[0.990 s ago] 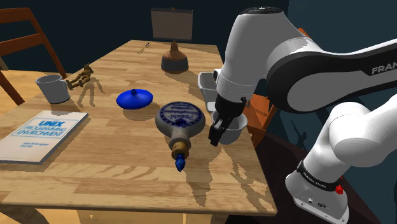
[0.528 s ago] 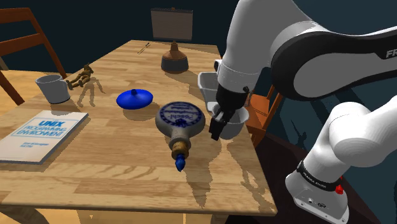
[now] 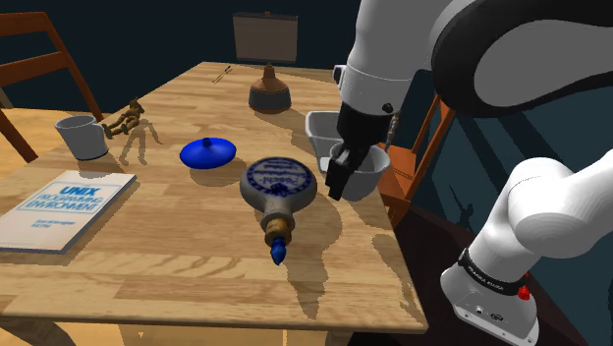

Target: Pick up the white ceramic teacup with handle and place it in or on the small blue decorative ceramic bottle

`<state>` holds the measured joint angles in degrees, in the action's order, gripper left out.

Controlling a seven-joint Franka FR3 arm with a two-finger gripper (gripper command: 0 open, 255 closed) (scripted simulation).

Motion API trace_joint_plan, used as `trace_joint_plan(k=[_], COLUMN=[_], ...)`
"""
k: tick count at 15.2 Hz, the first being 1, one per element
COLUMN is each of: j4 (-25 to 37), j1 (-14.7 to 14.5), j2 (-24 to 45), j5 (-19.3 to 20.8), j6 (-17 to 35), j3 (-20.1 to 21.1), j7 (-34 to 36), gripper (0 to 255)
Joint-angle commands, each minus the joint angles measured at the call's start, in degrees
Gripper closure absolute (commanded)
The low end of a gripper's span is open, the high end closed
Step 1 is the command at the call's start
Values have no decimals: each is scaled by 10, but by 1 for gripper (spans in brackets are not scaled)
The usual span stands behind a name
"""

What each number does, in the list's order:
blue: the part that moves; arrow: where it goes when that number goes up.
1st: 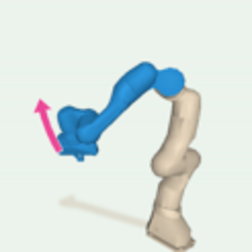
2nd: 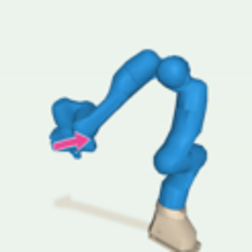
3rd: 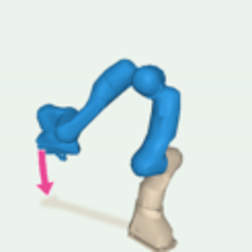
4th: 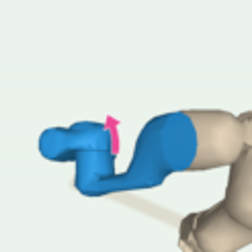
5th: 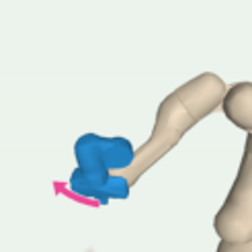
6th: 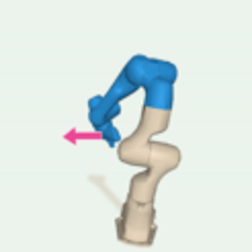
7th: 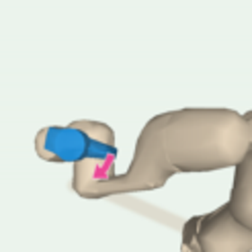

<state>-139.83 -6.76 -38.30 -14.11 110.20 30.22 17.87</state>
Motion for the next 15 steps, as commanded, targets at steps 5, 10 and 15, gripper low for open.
trace_joint_plan(k=[5,10,15], j4=[44,83,125], j1=[3,7,11], j2=[-3,-1,4], j5=[8,15,22], j6=[-48,-85,-121], j3=[-12,-20,-27], j7=[-1,-1,-1], gripper=[255,255,255])
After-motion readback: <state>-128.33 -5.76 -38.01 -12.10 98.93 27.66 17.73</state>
